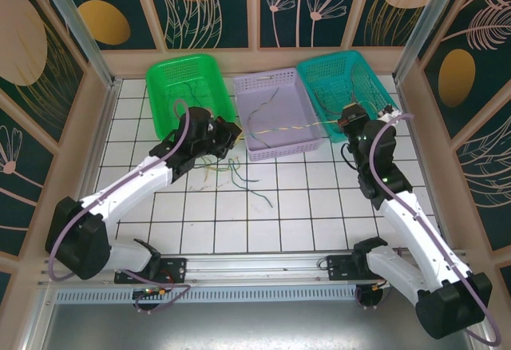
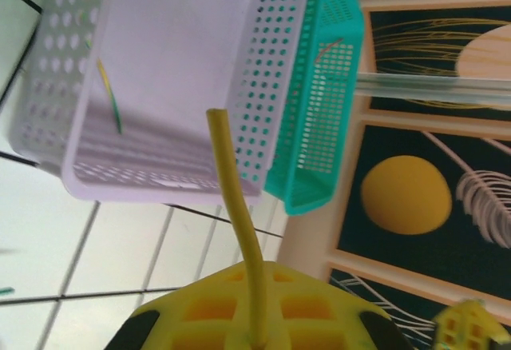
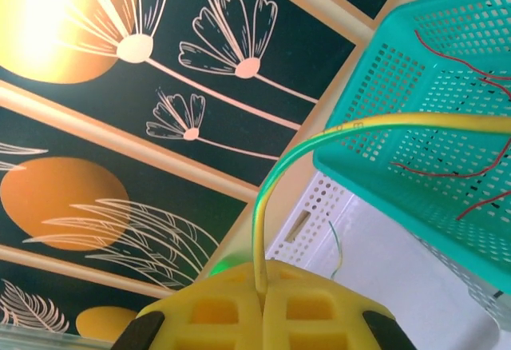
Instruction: Untangle the cables
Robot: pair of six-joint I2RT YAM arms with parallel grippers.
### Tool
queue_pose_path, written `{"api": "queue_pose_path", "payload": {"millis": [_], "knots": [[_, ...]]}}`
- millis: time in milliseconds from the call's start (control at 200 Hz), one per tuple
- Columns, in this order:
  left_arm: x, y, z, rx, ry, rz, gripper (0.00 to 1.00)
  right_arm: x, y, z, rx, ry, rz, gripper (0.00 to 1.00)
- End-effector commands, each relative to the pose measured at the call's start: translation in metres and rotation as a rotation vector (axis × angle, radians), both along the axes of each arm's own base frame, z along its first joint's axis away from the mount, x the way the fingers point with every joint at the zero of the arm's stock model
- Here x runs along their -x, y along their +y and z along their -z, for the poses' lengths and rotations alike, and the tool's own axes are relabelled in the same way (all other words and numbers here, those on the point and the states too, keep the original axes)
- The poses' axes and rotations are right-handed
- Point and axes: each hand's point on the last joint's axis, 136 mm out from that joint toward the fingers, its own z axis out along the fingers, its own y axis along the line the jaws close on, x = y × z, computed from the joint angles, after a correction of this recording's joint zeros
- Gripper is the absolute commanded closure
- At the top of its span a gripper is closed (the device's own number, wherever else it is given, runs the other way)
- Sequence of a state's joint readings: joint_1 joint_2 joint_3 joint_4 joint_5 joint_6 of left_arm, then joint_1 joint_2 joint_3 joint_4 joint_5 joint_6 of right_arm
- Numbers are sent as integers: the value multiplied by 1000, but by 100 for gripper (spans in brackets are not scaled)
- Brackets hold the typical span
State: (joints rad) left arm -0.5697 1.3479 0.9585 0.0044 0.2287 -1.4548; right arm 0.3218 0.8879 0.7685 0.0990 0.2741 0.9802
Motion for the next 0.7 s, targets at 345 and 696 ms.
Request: {"api": "queue_pose_path", "payload": {"millis": [345,696], "knots": [[-21,16,-29,147,-1,-171,69,-9,-2,-34,-164,-48,104,100],[-22,-6,-137,142,-252,-159,26,-30,8,-6,-309,109,181,100]]}}
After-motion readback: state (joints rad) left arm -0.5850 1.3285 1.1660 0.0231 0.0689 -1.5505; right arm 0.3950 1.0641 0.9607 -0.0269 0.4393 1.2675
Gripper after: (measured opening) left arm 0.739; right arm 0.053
